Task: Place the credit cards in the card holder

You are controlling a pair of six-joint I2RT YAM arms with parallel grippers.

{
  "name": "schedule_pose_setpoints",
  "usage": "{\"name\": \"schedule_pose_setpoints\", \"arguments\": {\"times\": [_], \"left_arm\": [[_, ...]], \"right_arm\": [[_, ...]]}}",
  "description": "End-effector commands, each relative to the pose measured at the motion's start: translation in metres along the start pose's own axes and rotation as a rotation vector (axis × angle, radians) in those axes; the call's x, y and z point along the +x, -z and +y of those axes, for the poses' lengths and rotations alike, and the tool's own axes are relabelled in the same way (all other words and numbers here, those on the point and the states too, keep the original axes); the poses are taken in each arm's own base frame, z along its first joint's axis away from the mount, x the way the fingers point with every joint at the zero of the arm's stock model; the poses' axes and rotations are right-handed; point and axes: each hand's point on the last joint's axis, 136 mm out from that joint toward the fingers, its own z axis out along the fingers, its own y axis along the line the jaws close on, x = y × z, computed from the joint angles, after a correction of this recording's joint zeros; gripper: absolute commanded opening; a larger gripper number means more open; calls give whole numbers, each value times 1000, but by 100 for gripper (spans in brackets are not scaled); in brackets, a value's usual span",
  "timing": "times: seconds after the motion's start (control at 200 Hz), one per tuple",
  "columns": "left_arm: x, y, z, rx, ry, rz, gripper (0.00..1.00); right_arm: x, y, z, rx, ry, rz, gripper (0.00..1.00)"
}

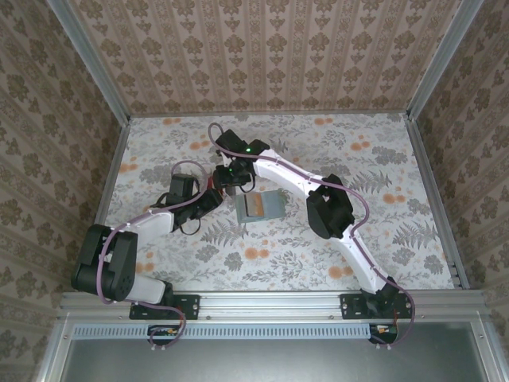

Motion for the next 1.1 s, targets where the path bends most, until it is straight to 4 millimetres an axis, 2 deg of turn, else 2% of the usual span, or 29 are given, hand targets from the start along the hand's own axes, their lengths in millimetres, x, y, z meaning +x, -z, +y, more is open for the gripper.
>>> {"name": "schedule_pose_setpoints", "arguments": {"times": [0.0,0.19,0.5,0.69,0.925,1.095], "left_arm": [[0,-1,-2,-8,-15,13,55],[-1,-1,-2,-8,-14,11,55],[0,-1,-1,-11,-14,14,55],[1,-1,-1,-12,-13,15,55],[0,-1,-1,-13,-12,12,55],[0,0,-2,-15,-13,12,55]], "right_arm": [[-5,27,27,-80,20,-31,43],[-6,26,27,-88,17,-32,38],[-4,24,18,-73,3,-25,17],[-4,27,14,-63,5,-31,10],[-7,38,18,-92,8,-52,6],[-5,36,19,-114,3,-42,6]]}}
